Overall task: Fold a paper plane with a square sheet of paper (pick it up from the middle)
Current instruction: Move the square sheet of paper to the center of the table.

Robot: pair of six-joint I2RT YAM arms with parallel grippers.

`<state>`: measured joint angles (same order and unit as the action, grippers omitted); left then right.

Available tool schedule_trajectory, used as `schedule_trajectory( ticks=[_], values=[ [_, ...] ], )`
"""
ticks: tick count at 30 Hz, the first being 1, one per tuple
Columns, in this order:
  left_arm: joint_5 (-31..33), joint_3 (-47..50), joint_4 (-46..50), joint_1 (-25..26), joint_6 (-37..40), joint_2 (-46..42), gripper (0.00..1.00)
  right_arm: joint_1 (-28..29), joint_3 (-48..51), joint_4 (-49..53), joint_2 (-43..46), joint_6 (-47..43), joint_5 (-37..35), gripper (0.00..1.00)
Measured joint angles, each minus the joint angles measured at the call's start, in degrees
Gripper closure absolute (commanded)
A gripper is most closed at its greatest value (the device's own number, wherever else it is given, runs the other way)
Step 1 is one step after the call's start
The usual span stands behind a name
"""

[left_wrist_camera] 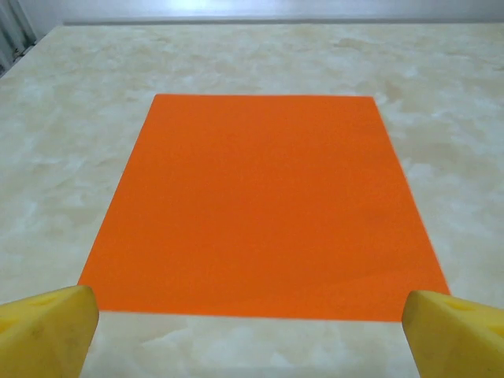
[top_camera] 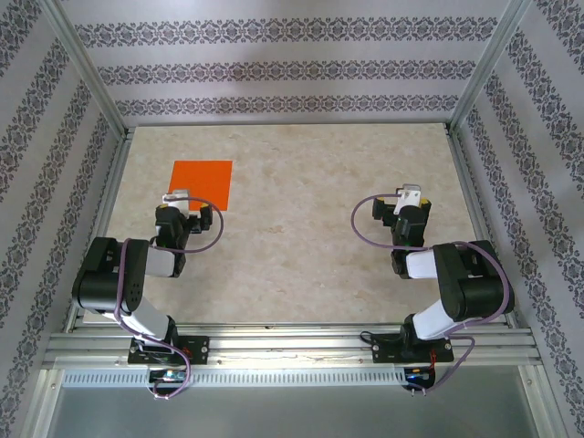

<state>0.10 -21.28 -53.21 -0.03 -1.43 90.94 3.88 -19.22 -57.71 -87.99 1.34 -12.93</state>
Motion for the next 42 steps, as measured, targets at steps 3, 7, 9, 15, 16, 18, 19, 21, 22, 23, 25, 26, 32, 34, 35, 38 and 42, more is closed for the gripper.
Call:
schedule_trajectory(
  ticks=[3,7,9,15,16,18,19,21,22,23,25,26,32,34,35,38,42],
  values=[
    [-0.70,-0.33,0.00,0.00,0.11,0.00,0.01,0.00,0.00,0.02,0.00,-0.02,1.01,0.02],
    [-1.27,-0.37,0.00,0.00,0.26,0.00,0.01,0.00,-0.02,0.02,0.00,-0.04,1.86,0.02],
    [-1.46,-0.37,0.00,0.00,0.39,0.00,0.01,-0.02,-0.02,0.02,0.00,-0.04,1.99,0.02],
    [-1.60,-0.37,0.00,0.00,0.42,0.00,0.01,-0.02,-0.02,0.02,0.00,-0.04,2.08,0.02],
    [-1.60,-0.37,0.00,0.00,0.42,0.00,0.01,-0.02,0.00,0.02,0.00,-0.02,2.08,0.02],
    [-1.60,-0.37,0.00,0.00,0.42,0.00,0.01,-0.04,0.00,0.04,0.00,-0.02,2.34,0.02],
    [-1.60,-0.37,0.00,0.00,0.42,0.00,0.01,-0.15,0.00,0.07,0.00,-0.02,2.56,0.02],
    [-1.60,-0.37,0.00,0.00,0.42,0.00,0.01,-0.42,0.00,0.07,0.00,0.00,2.91,0.02],
    [-1.60,-0.37,0.00,0.00,0.42,0.00,0.01,-0.72,0.00,0.07,0.00,0.00,3.08,0.02],
    [-1.60,-0.37,0.00,0.00,0.42,0.00,0.01,-0.79,0.00,0.13,0.00,0.00,3.39,0.02],
    [-1.60,-0.37,0.00,0.00,0.42,0.00,0.01,-1.16,-0.02,0.28,0.00,0.00,3.87,0.02],
    [-1.60,-0.37,0.00,0.00,0.42,0.00,0.01,-1.20,0.00,0.39,0.00,0.00,4.20,0.02],
    [-1.60,-0.37,0.00,0.00,0.42,0.00,0.01,-1.42,0.00,0.66,0.00,0.00,5.42,0.02],
    [-1.40,-0.35,-0.02,0.00,0.39,0.00,0.01,-1.42,-0.13,0.98,0.00,-0.04,5.92,0.02],
    [-1.20,-0.28,-0.04,0.00,0.39,0.00,0.01,-1.42,-0.28,1.25,0.00,-0.07,6.08,0.02],
    [-0.33,0.48,0.61,0.00,0.35,-1.62,0.01,-1.36,-0.37,1.38,0.09,-0.24,6.38,0.02],
    [0.52,-0.90,9.25,-0.02,-0.24,-10.91,0.01,-1.11,-1.11,5.81,2.43,-0.28,6.36,0.02]
  ],
)
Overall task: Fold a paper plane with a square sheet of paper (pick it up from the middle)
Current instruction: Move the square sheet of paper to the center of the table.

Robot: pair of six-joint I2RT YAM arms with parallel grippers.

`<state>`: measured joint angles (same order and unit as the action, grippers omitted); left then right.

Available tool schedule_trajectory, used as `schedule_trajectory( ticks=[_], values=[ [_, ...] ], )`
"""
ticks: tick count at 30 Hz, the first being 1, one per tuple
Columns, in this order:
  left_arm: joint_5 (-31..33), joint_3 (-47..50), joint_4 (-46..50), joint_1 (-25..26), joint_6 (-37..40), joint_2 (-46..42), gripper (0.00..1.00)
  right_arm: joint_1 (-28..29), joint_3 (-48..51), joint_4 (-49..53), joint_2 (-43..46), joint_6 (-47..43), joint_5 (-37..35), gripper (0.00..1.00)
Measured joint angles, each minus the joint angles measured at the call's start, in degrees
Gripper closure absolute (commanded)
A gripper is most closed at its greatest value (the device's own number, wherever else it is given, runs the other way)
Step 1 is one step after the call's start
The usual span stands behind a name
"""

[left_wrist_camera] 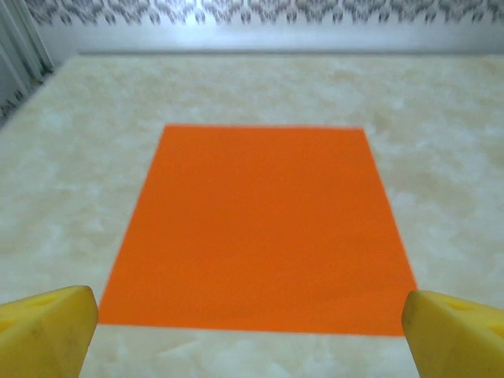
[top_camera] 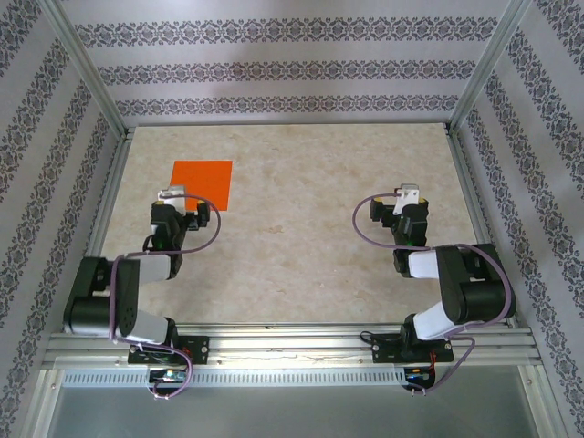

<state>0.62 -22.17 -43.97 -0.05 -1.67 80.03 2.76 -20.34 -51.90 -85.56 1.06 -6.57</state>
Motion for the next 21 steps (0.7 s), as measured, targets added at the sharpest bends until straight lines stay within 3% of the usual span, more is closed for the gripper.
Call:
schedule_trajectory(
  ticks=[6,11,14,21],
  values=[
    [-0.96,-11.15,15.54,-0.24,-3.41,-8.76,0.01,1.64,-10.75,21.44,9.86,1.97,0.61,0.02],
    [-10.56,-22.84,29.16,-3.43,-9.20,-4.37,0.01,1.38,-19.80,38.69,12.44,9.25,5.57,0.02],
    [-16.48,-30.82,36.96,-4.94,-12.11,3.45,0.00,-0.48,-22.40,44.48,11.56,16.26,13.73,0.02],
    [-24.92,-40.52,49.03,-5.20,-16.90,19.06,0.00,-5.07,-21.88,45.31,5.77,31.28,37.59,0.02]
  ],
)
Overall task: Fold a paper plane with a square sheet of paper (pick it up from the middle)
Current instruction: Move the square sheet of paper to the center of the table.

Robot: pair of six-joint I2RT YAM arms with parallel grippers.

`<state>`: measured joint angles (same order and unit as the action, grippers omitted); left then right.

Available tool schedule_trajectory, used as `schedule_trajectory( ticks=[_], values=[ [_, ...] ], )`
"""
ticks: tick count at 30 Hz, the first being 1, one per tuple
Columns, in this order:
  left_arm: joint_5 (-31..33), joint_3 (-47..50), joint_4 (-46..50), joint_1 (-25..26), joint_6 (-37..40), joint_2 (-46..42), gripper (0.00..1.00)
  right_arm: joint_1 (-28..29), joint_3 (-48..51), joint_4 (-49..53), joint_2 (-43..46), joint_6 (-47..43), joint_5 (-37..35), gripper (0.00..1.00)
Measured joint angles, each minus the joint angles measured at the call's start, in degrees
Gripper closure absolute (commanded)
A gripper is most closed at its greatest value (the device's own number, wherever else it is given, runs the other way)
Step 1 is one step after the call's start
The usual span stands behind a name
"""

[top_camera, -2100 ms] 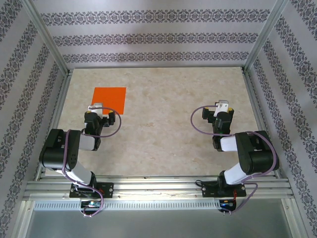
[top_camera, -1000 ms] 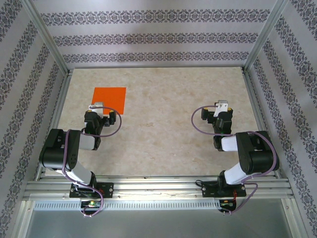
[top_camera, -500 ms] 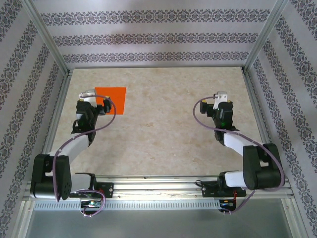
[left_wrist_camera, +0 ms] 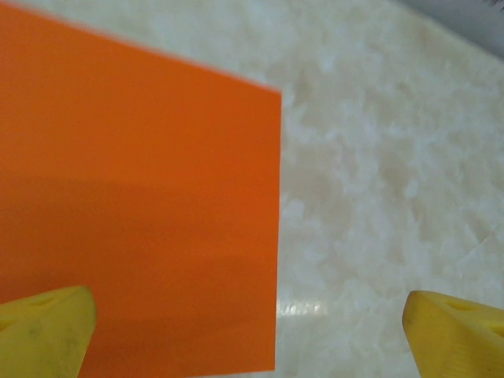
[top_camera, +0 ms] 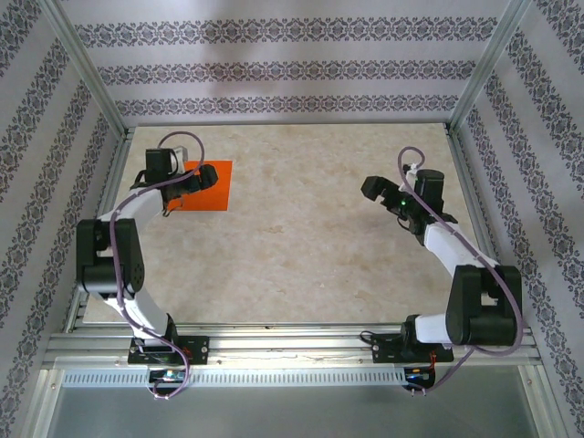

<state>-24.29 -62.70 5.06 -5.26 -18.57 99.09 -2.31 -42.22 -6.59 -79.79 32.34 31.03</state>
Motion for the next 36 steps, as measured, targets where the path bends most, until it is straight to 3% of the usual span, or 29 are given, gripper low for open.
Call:
schedule_trajectory(
  ticks=[7,16,26,30,36],
  values=[
    [-2.38,-6.93,6.21,0.00,-2.14,8.39,0.00,5.16,-4.31,3.58,-5.14,2.27,8.98,0.02],
    [-2.71,-7.69,8.94,0.33,-3.17,12.04,0.00,9.14,-5.66,6.05,-7.65,2.29,9.57,0.02],
    [-2.64,-4.68,7.72,3.17,-4.90,10.34,0.00,11.93,-5.75,10.54,-7.54,1.95,7.72,0.02],
    [-2.25,1.03,6.27,7.48,-7.15,6.16,0.00,13.11,-5.75,13.86,-5.97,1.57,4.90,0.02],
    [0.17,11.80,3.41,18.91,-12.81,-2.23,0.00,14.93,-5.57,18.80,-2.32,1.42,0.20,0.02]
  ],
)
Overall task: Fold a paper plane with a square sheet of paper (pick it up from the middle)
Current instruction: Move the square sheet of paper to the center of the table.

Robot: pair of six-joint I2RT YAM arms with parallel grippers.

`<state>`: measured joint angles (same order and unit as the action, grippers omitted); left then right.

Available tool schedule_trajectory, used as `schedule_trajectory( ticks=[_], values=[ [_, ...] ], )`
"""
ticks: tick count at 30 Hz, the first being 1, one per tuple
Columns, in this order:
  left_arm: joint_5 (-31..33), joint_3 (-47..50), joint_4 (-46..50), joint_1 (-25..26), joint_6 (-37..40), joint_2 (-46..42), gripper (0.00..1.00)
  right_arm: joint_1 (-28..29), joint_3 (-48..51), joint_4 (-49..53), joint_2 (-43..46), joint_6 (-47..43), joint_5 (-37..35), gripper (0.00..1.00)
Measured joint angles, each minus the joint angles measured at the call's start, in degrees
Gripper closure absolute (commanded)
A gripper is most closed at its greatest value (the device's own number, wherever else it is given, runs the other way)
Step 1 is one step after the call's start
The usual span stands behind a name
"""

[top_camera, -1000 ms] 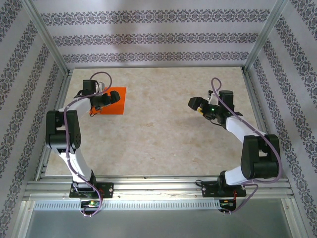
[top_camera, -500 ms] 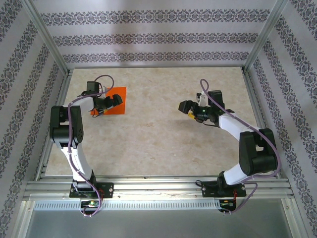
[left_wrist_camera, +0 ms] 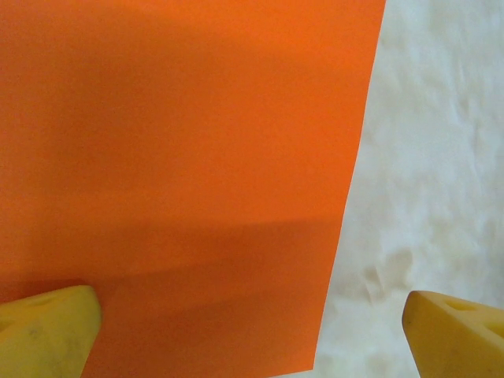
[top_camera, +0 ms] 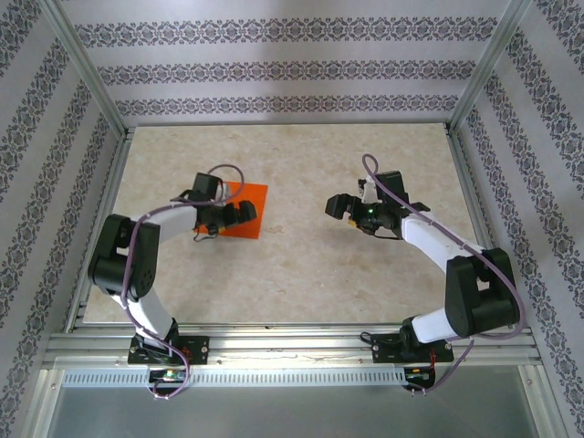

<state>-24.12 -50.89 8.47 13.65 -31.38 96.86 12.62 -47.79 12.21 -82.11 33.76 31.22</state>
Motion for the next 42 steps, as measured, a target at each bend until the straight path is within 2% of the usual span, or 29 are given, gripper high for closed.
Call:
schedule_trajectory(
  ticks=[6,9,11,15,19,22,26,32,42],
  values=[
    [5.07,11.98,-5.97,12.39,-11.08,-10.34,0.00,1.55,3.50,2.54,4.74,1.14,-3.28,0.02],
    [8.00,14.53,-4.68,17.57,-15.78,-14.21,0.00,2.84,5.66,3.21,6.99,2.40,-4.55,0.02],
    [9.62,14.78,-1.44,19.30,-17.57,-16.26,0.00,3.61,6.99,3.32,8.26,3.13,-5.07,0.02],
    [14.95,12.41,6.58,19.63,-17.31,-20.46,0.00,5.46,8.33,3.72,10.19,4.59,-6.21,0.02],
    [18.08,4.68,12.57,18.27,-12.00,-19.34,0.04,7.91,8.35,3.45,10.43,5.62,-7.21,0.02],
    [18.45,-2.01,16.55,16.52,-6.45,-13.84,0.04,9.31,8.28,3.45,9.81,6.21,-7.89,0.02],
    [18.86,-10.95,23.76,15.96,1.05,-3.39,0.10,10.51,7.78,3.50,8.26,6.67,-8.74,0.02],
    [20.22,-20.41,32.76,15.89,8.11,7.82,0.15,12.50,6.12,3.43,6.49,6.91,-9.55,0.02],
    [18.36,-22.27,36.30,15.85,10.40,11.87,0.16,13.42,5.81,3.43,5.33,7.04,-9.60,0.02]
  ],
)
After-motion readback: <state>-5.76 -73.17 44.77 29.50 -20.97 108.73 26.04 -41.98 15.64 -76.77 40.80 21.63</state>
